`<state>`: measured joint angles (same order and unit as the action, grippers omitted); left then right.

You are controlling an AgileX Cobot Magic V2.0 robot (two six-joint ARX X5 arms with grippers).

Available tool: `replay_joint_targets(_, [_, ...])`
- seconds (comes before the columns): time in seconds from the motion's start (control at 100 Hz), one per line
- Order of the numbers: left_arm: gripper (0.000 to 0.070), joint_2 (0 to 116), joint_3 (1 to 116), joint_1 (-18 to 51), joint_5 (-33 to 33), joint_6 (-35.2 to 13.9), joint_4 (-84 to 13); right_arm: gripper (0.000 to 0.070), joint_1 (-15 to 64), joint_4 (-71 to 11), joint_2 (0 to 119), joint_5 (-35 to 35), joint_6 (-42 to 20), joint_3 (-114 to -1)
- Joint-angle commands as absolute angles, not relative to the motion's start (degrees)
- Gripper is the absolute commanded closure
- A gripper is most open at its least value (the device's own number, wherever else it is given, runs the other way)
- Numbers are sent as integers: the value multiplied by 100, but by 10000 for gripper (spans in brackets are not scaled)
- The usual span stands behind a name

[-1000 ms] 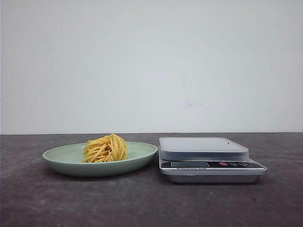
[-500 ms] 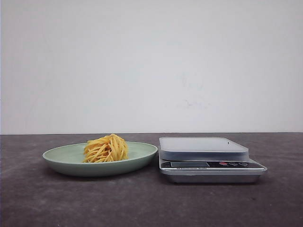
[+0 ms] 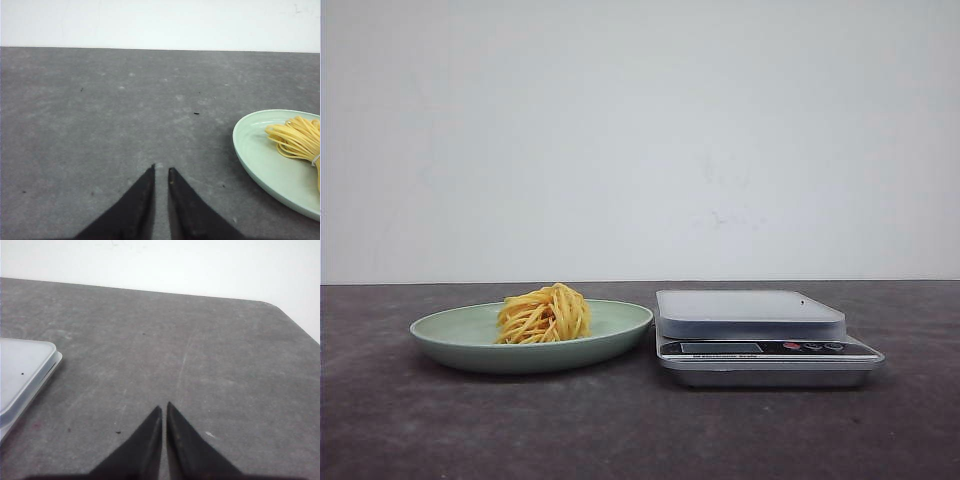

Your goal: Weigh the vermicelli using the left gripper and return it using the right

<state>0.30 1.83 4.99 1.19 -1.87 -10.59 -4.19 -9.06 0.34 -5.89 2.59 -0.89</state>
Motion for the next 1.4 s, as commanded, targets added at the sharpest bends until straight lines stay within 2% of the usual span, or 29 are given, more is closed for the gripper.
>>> replay_joint_targets(0.0, [688,23,80,489,106,-108,-1087,692,-423,-790,21,-600,274,-71])
replay_joint_targets(0.27, [688,23,80,486,213,5,-1011,692,-421,-580,21,-607,38,-71])
replay_joint_targets(0.6, [688,23,82,489,215,-108,-773,692,-421,-602,21,-620,-34,-71])
replay_joint_targets(0.75, [688,23,84,489,121,-185,-773,693,-421,-615,23,-644,-397,-71])
replay_joint_targets(0.92, [689,25,84,489,123,-757,-652,693,-421,-504,21,-666,-1275,-110])
replay_joint_targets(0.97, [689,25,89,489,145,-1175,-462,694,-421,-458,23,-663,-1586,-180])
replay_joint_targets(1.09, [687,56,423,489,145,-2528,-213,695,-421,-447,25,-803,-2239,-561])
replay_joint_targets(1.14, [687,180,716,489,150,-2797,-281,695,-421,-489,27,-858,-2373,-808])
replay_joint_targets(1.26, [687,786,1765,489,134,-2663,-755,696,-421,-980,196,-902,-2408,-1597])
replay_joint_targets(1.39, [688,1750,3072,489,-104,-2058,-1286,696,-421,-1708,683,-934,-2261,-2486])
